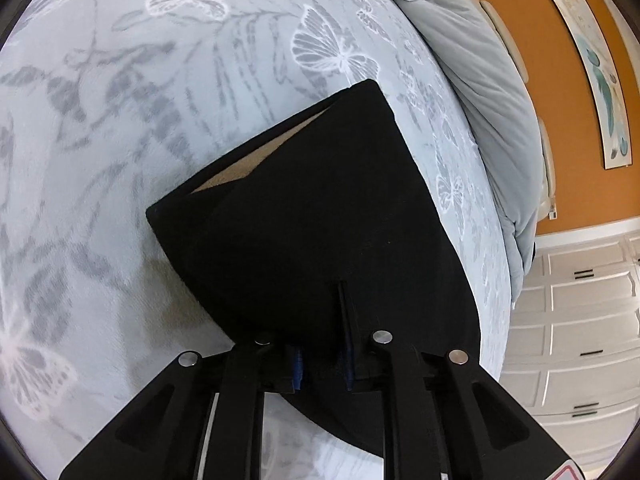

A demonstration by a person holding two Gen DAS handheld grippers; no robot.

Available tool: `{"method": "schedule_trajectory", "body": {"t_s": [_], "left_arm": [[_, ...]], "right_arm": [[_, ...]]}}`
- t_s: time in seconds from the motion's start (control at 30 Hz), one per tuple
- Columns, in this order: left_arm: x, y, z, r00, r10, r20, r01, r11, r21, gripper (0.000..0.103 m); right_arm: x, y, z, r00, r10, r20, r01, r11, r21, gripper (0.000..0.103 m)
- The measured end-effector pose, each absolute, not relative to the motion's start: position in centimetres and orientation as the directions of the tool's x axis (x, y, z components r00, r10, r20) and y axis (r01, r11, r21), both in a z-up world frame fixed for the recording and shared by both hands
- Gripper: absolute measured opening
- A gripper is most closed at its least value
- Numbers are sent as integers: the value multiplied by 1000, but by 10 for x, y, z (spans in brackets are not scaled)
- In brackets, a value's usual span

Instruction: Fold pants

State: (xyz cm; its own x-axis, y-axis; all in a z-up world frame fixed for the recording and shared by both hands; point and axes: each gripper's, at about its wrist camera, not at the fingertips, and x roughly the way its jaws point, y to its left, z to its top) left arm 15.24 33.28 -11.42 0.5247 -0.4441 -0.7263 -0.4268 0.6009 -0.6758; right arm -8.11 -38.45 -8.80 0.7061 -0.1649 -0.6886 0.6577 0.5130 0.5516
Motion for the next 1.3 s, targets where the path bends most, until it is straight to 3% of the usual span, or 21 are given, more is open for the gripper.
{"method": "schedule_trajectory", "body": {"t_s": [0.1,0.13,0.2,0.27,0.37,0.4,0.43,0.47,0.57,0.7,0.87,1.07,1.17,1.23,1.3], "left_arm": [[146,338,-116,527,-448,-722,-431,591,-681,15],[146,336,-116,527,-448,-722,-432,591,-681,15],[147,337,-116,529,-452,-718,-433,584,-687,18],[145,339,-114,547,-471,-692,-432,549,-716,32],[133,344,-100,607,-459,-649,-428,499,-754,48],[129,345,-93,627,-455,-633,-409,499,-764,49],[123,347,-83,647,-449,-616,-384,507,-772,53],[118,349,-78,662,-434,-611,-379,510,-772,58],[99,360,-70,703,-373,-606,-408,486,-773,70],[97,367,-78,687,-317,-653,-475,485,-735,71],[112,358,-105,602,-359,-713,-555,455,-697,71],[134,337,-104,561,-232,-795,-558,603,-570,70],[138,329,-104,546,-214,-810,-551,637,-539,70],[139,330,-105,541,-220,-812,-549,640,-539,70],[140,334,-107,541,-239,-806,-549,626,-554,71]], "right_arm": [[-86,-375,-40,779,-235,-581,591,585,555,5],[-90,-375,-38,763,-264,-590,609,598,520,5],[-88,-384,-66,649,-290,-703,704,581,409,6],[-85,-393,-98,552,-242,-798,758,544,359,6],[-75,-373,-72,546,-328,-771,737,625,257,12],[-75,-363,-58,565,-365,-740,721,654,228,29],[-74,-353,-48,565,-407,-718,721,666,190,54],[-74,-347,-42,561,-440,-701,725,670,160,60],[-72,-332,-28,527,-529,-665,741,669,55,59],[-74,-320,-16,537,-533,-654,743,666,67,59],[-51,-267,-7,725,-241,-645,512,815,271,58],[18,-144,-31,714,47,-698,133,970,202,56],[52,-93,-51,665,69,-743,14,994,105,45],[71,-75,-63,631,78,-772,-22,996,83,31],[83,-62,-73,609,69,-790,-33,998,62,28]]}}
